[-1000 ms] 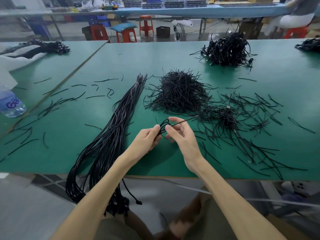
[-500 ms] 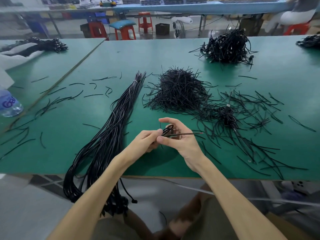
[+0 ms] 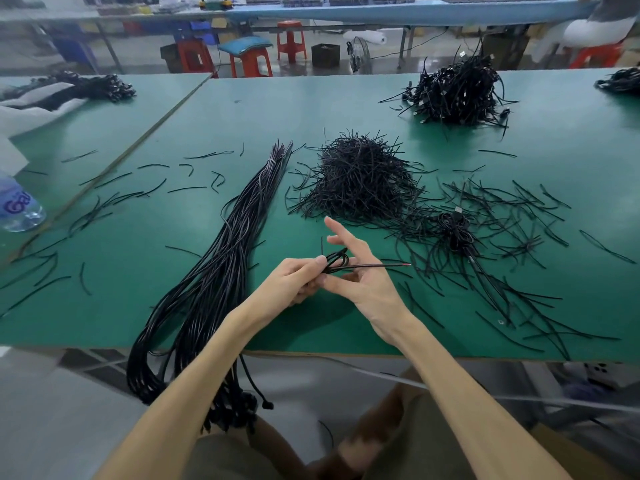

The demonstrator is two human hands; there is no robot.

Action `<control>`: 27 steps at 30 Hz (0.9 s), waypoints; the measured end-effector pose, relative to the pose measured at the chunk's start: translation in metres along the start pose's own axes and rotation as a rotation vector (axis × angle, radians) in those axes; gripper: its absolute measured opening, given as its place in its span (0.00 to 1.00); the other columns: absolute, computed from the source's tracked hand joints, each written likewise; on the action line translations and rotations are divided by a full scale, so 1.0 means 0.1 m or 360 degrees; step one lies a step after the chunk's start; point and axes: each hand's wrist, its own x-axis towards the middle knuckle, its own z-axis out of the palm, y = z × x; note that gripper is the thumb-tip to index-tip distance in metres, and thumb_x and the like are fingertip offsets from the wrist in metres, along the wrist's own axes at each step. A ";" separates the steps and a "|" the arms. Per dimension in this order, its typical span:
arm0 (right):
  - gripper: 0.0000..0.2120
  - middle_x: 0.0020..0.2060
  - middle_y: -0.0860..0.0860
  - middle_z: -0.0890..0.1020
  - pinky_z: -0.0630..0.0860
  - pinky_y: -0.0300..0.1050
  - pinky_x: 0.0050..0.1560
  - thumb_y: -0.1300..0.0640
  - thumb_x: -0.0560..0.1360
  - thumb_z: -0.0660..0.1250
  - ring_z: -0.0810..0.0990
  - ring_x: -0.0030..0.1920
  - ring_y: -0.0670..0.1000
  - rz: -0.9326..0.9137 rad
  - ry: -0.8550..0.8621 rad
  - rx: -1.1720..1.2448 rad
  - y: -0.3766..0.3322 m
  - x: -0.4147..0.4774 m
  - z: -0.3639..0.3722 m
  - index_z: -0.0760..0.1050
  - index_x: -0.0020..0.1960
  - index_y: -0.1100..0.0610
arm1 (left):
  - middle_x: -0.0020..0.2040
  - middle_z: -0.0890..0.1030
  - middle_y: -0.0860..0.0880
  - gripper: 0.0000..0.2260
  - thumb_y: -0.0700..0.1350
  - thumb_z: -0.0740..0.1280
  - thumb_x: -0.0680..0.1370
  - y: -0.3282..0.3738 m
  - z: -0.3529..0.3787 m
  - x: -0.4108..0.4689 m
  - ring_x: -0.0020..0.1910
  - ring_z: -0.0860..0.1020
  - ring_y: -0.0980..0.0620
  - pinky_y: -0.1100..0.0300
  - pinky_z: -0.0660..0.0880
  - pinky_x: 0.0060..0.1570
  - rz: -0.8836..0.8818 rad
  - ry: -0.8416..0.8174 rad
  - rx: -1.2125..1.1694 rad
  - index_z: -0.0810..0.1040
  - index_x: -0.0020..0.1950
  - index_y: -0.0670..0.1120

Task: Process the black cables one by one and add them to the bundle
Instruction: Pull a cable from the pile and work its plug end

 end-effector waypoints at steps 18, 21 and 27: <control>0.10 0.50 0.55 0.82 0.76 0.58 0.62 0.61 0.70 0.79 0.81 0.52 0.52 0.0037 0.0252 -0.0016 0.09 0.03 0.06 0.82 0.46 0.50 | 0.28 0.62 0.56 0.23 0.57 0.54 0.86 0.01 0.00 0.00 0.26 0.56 0.56 0.66 0.54 0.24 -0.0059 0.0082 -0.0040 0.67 0.33 0.49; 0.08 0.47 0.60 0.83 0.75 0.64 0.60 0.65 0.72 0.77 0.80 0.52 0.61 0.0062 0.0268 -0.0029 0.12 0.02 0.05 0.80 0.47 0.63 | 0.29 0.61 0.55 0.22 0.54 0.54 0.87 0.00 0.01 0.01 0.26 0.56 0.56 0.66 0.54 0.24 -0.0067 0.0109 -0.0021 0.66 0.34 0.48; 0.04 0.43 0.56 0.84 0.77 0.58 0.56 0.65 0.76 0.73 0.81 0.48 0.58 0.0037 0.0194 -0.0150 0.07 0.00 0.08 0.78 0.48 0.65 | 0.29 0.61 0.55 0.21 0.52 0.55 0.87 -0.02 0.00 0.02 0.25 0.56 0.56 0.66 0.54 0.24 -0.0092 0.0178 -0.0063 0.65 0.34 0.49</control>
